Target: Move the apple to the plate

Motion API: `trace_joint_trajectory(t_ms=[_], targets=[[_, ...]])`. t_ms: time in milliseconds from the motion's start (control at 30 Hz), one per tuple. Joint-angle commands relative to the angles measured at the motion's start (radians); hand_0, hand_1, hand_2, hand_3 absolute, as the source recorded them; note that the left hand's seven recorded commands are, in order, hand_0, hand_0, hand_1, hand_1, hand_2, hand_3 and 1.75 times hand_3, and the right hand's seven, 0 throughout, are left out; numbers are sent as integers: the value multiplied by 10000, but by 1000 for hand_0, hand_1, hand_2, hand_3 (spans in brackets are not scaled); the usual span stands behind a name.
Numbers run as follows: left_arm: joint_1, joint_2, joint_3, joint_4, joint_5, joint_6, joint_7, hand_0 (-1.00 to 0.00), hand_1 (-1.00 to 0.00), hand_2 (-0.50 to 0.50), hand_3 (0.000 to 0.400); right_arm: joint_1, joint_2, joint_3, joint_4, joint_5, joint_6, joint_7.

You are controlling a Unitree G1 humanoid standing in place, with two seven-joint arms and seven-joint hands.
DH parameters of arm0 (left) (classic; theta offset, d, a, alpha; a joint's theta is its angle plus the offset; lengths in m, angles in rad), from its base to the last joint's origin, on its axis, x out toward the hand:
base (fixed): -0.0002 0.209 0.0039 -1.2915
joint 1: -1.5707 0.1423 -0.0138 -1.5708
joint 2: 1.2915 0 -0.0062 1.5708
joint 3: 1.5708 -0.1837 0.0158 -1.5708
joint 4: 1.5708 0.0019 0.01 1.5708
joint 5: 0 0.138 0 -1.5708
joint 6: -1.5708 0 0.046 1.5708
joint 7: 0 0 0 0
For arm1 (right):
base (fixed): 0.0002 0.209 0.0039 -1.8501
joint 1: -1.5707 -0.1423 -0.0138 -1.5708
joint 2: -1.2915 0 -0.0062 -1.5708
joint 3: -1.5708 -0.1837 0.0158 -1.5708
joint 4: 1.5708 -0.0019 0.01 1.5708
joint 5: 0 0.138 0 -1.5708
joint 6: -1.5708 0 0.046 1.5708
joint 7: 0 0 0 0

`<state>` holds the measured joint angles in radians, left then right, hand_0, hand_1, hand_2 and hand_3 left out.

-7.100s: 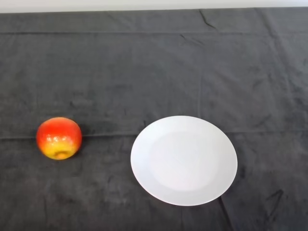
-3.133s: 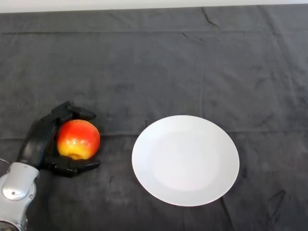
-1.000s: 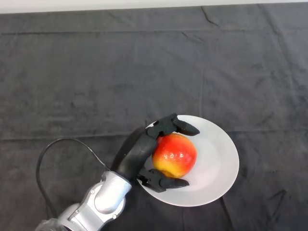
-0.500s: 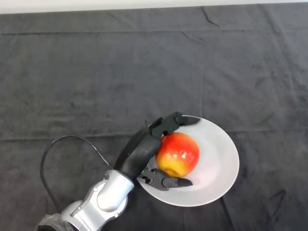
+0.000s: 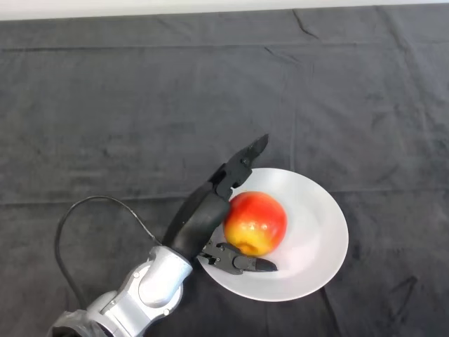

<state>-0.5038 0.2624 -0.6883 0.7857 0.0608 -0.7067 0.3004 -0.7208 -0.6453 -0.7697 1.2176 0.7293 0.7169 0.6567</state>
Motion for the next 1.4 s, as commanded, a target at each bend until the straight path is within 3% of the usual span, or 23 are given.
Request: trace_joint_trajectory(t_ms=[33,433,867,1400], targets=[[-278,686,204,409,-82,-181,-156,0,0,0,0,-102,-171,-150,-88,186,-26,-21],[5,1469,1472,503,-615,-885,-426,0,0,0,0,-103,-173,-148,-84,185,-28,-18],[195,1854,2710,1012,-1046,-1338,-616,0,0,0,0,-105,-174,-146,-80,183,-29,-15],[497,2710,4468,2048,-2104,-2054,-1576,0,0,0,0,-109,-180,-145,-68,182,-29,-10]])
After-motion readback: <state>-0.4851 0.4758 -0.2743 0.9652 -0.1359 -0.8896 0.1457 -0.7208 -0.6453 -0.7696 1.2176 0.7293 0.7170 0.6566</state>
